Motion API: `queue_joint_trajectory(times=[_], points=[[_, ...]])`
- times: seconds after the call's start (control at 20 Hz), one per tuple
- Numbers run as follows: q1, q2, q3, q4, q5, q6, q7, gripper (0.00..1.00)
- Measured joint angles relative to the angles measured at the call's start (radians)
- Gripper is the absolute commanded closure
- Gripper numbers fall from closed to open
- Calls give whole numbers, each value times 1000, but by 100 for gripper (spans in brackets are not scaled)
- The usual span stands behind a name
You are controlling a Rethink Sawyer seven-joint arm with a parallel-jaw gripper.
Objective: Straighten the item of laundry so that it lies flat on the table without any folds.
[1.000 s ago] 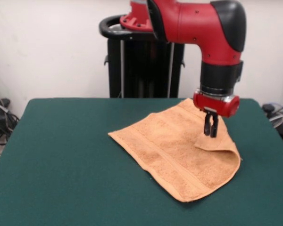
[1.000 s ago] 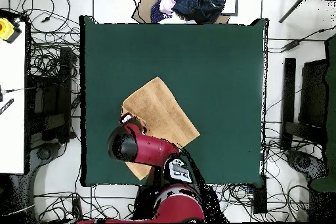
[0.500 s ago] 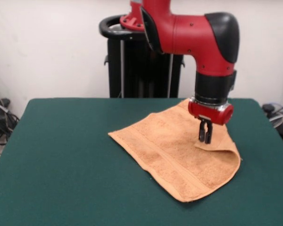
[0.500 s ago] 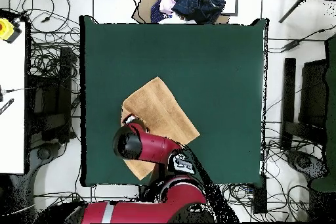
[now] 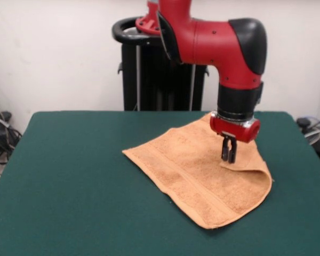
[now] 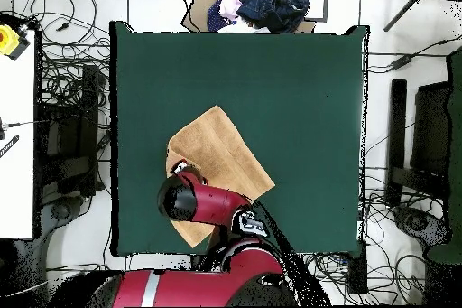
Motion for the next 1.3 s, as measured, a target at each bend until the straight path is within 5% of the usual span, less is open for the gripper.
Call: queue_joint_trajectory(times=[1.3], points=[[-25, 65, -10, -48, -45, -143, 0, 100]])
